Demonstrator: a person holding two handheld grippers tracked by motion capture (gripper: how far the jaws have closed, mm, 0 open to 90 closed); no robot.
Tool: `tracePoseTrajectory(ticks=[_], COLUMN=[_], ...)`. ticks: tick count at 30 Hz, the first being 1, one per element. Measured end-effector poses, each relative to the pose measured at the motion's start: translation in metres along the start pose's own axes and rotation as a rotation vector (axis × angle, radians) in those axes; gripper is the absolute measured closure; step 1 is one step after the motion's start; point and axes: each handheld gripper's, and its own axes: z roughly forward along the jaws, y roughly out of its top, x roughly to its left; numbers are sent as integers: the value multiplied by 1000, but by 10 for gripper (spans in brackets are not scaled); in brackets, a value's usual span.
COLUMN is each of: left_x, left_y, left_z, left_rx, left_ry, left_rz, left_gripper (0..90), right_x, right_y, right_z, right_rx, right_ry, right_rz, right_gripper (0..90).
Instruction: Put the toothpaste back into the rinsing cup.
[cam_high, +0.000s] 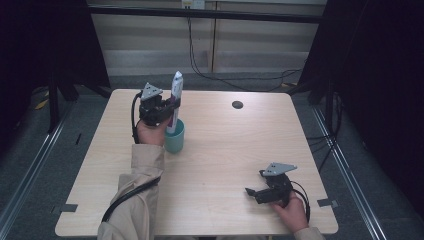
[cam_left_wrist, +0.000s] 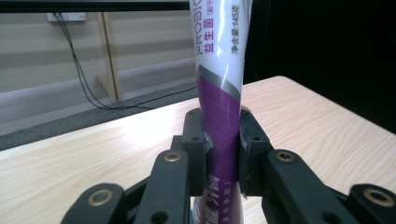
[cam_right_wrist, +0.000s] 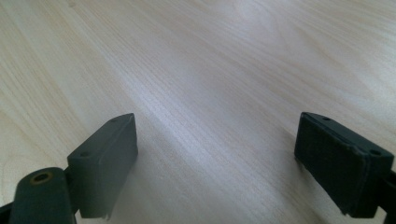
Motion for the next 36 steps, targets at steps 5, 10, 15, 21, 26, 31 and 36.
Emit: tracePoseTrajectory(ticks=[5,10,15,21,26,31,36], left_x=[3,5,6,8,7,6,5], left_y=[-8,-15,-19,-27,-34,-39,-44], left_z=[1,-2,-1,-1,-2,-3,-4], left_rx=[8,4,-8,-14,-14,-17,-6], left_ry=[8,17,20,30,28,29,34], left_rz=[-9,-23,-13,-31,-25,-27,-24], left_gripper=[768,767,766,765,765,763,761], right_x=[0,0,0,0,0,0,0], right_y=[0,0,0,0,0,0,0], right_z=[0,0,0,0,0,0,0], right_rx=[0,1,0,0,0,0,0], right_ry=[1,1,1,1,1,1,1], right_rz=[0,0,1,1,0,0,0], right_gripper=[125,125,125,125,125,125,125])
